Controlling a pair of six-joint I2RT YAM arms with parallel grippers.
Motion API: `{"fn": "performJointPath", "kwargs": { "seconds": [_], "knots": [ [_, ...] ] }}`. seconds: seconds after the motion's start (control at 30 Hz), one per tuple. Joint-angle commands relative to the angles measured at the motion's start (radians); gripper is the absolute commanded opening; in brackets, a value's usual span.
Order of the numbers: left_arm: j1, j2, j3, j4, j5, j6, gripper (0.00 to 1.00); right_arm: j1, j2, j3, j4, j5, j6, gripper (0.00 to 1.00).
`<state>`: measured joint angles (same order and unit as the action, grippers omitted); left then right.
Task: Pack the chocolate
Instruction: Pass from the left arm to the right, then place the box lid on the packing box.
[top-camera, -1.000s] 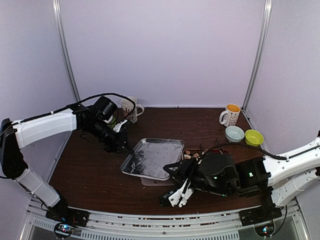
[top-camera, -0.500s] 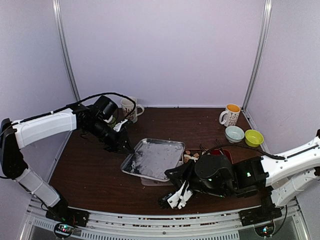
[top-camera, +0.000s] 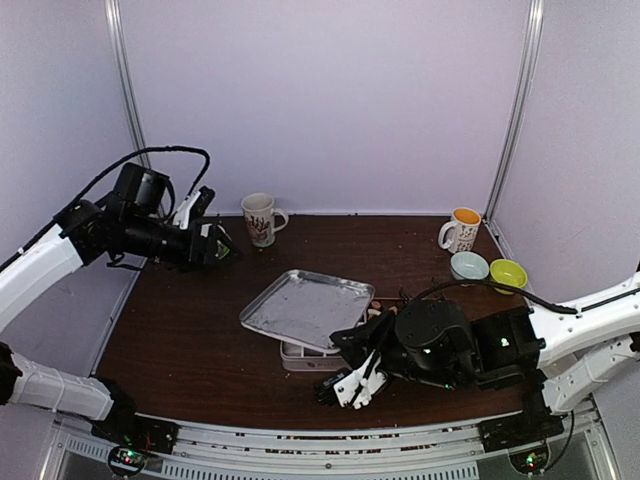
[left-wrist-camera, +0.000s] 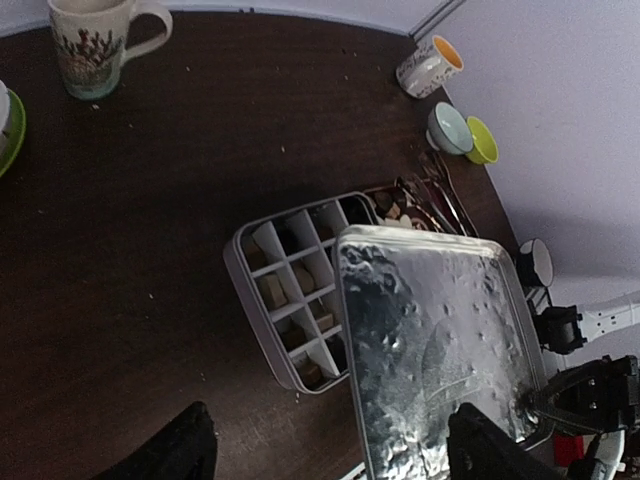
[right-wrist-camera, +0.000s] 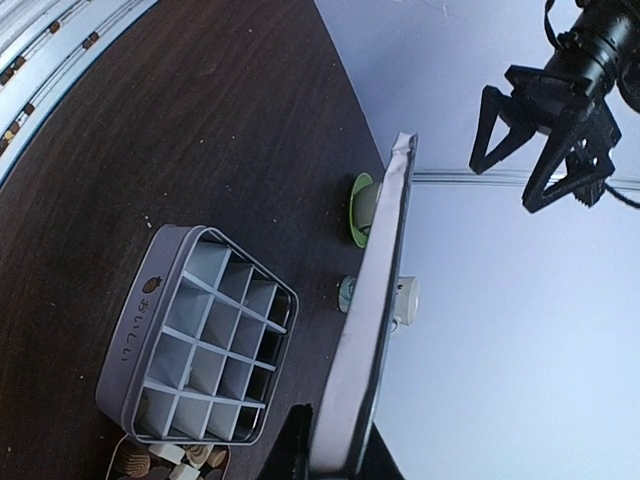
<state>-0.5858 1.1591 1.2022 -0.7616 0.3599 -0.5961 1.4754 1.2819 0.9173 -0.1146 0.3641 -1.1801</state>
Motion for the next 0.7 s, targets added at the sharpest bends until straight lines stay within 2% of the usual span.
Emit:
{"fn": "performJointPath", "kwargs": {
  "seconds": [0.0, 0.07, 0.23, 0.47, 0.67],
  "knots": [
    [0.056, -0.133, 0.005, -0.006, -0.137, 0.064, 0.87, -0.001, -0.052, 0.018, 0.058, 0.013, 0.089, 0.02],
    [0.077, -0.187, 0.003, -0.008, -0.174, 0.082, 0.9, -0.006, -0.062, 0.018, 0.055, 0.011, 0.126, 0.02],
    [0.091, -0.283, -0.021, 0.012, -0.28, 0.113, 0.91, -0.042, -0.095, 0.042, 0.048, -0.025, 0.282, 0.03],
    [0.091, -0.4, -0.201, 0.197, -0.275, 0.116, 0.92, -0.221, -0.129, 0.114, -0.025, -0.398, 0.649, 0.02],
    [0.092, -0.402, -0.264, 0.271, -0.239, 0.103, 0.92, -0.362, -0.124, 0.154, 0.007, -0.655, 0.945, 0.0]
  ]
}}
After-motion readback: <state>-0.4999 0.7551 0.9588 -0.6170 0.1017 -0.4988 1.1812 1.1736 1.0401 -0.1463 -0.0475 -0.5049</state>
